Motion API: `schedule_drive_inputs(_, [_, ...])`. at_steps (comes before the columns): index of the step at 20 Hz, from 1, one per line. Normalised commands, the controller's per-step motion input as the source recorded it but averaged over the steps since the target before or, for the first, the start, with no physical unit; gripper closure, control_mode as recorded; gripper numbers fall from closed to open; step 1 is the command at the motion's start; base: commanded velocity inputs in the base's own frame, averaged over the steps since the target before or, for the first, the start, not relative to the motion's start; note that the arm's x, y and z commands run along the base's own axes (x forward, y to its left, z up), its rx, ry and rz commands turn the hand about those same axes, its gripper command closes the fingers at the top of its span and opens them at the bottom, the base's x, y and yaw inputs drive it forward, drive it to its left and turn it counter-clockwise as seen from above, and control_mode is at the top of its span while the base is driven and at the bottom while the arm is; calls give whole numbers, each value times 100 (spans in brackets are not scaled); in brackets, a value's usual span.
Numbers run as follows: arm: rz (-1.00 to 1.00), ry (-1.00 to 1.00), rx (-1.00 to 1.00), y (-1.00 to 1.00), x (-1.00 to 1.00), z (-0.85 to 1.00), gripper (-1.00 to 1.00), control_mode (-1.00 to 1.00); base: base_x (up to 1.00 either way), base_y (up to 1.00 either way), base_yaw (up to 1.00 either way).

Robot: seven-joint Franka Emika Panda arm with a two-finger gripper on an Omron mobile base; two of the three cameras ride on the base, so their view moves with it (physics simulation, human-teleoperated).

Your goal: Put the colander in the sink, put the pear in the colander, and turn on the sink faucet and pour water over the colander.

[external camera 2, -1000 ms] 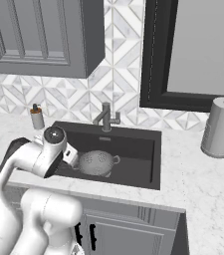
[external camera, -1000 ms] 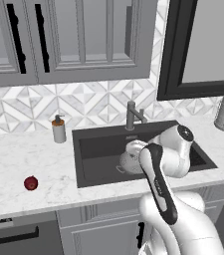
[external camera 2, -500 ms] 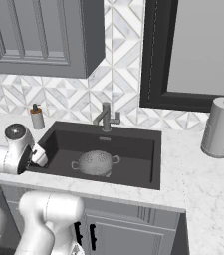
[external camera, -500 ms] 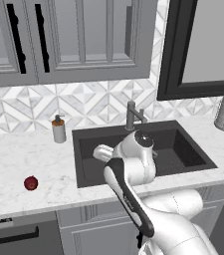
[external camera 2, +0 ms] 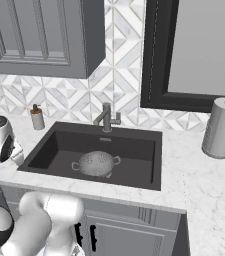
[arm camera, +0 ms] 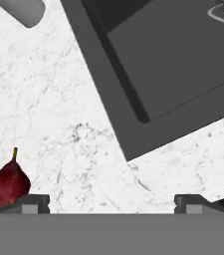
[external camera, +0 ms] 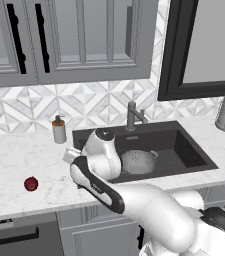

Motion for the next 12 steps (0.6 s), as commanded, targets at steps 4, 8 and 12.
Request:
schedule_drive_inputs(4, [1,31,0,90,22,15,-100,-100,0,0,0])
schedule_drive_inputs(8, [13,26,0,77,0,6,-100,-100,0,0,0])
schedule_drive_inputs(12, [6,14,-2,67,2,0,-100,-100,0,0,0])
